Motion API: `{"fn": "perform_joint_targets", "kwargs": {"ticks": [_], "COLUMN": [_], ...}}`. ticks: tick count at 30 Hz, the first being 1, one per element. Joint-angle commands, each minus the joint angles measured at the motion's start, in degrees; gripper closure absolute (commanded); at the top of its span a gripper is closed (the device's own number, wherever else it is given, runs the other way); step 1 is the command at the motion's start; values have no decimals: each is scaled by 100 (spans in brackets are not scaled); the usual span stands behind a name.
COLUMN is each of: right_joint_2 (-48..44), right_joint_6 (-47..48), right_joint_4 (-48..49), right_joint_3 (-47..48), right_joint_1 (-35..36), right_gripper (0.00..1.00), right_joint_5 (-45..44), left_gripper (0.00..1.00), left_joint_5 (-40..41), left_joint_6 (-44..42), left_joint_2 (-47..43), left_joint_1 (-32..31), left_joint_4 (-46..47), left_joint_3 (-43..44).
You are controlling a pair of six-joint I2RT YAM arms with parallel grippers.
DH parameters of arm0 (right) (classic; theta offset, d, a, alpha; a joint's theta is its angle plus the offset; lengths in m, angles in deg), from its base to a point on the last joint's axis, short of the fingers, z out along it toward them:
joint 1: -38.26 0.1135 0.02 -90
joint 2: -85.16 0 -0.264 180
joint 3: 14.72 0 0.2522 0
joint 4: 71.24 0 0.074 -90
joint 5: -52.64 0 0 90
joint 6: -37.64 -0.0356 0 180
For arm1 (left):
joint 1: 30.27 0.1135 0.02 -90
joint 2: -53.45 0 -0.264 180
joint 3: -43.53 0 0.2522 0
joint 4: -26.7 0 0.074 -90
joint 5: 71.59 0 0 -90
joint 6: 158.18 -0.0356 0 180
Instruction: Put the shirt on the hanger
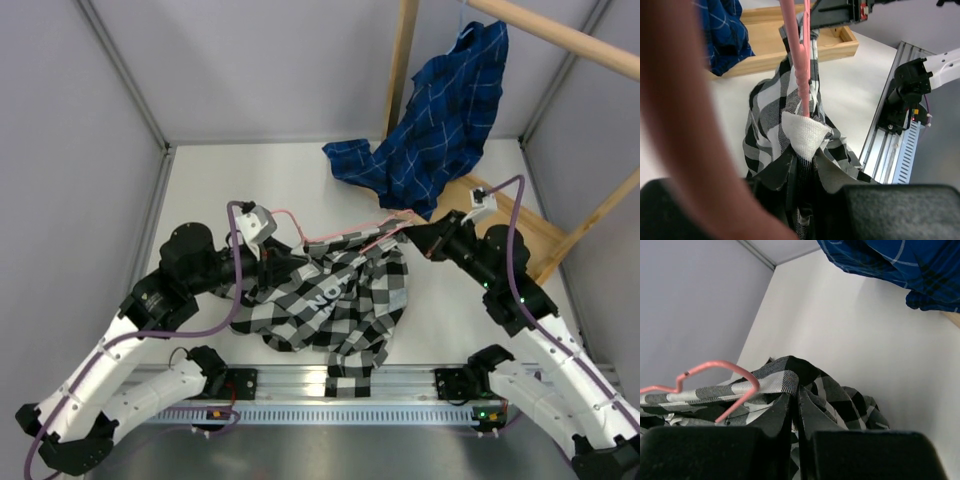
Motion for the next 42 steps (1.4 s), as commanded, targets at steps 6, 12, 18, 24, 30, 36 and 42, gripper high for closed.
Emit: {"fn": "perform_joint_targets", "kwargs": {"ticks": [6, 12, 18, 24, 30, 36, 42], "right_joint_2": [1029, 1917, 2761, 3254, 1964, 506, 678], "right_joint_6": [1213, 2056, 2716, 2797, 1559, 30, -157], "right_joint_4": [-1059, -1992, -2959, -3092, -1547, 456, 1337], "right_joint_3": [1544, 2712, 3821, 4394, 2788, 661, -105], "right_joint_1": [-333, -324, 184, 1170, 1381, 1829, 1987], "right_gripper": [100, 100, 100, 100, 100, 100, 92], "right_joint_5": [-31, -706, -1680, -1897, -919, -638, -243], "left_gripper": [100, 100, 100, 100, 100, 100, 100], "left_joint_5": [3, 504, 2021, 2868, 4443, 1563, -257], "left_joint_6": [-6, -121, -200, -60, 819, 1557, 1837], "left_joint_2": [-144, 208, 1068, 1798, 2449, 2608, 2362], "left_joint_1": [15, -212, -1256, -1918, -1612, 75, 366], "left_joint_4": [-543, -799, -1229, -1327, -853, 551, 2229], "left_joint_3": [-211, -212, 297, 1263, 1871, 2127, 1680]}}
